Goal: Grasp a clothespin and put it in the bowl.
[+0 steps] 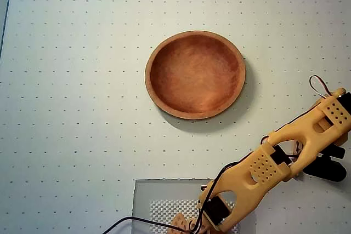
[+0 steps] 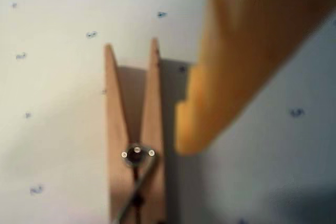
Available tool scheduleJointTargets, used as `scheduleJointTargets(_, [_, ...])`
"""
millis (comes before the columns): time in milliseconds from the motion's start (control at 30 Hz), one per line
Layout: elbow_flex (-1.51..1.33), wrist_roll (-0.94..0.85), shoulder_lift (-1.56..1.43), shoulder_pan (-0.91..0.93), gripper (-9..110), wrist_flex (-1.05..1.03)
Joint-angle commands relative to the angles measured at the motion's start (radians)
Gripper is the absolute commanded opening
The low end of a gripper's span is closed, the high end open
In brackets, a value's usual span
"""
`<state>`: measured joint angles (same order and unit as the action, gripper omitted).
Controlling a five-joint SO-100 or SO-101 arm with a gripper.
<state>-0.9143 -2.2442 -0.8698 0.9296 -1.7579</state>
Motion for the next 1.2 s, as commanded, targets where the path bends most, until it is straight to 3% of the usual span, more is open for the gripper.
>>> scheduleJointTargets(0, [0.086,-0.006,-0.034,0.0,32,-0.011])
scheduleJointTargets(400, [0.25,0.0,0.092,0.0,32,-0.011])
scheduleJointTargets(1167, [0.238,-0.011,0.187,-0.014,32,-0.023])
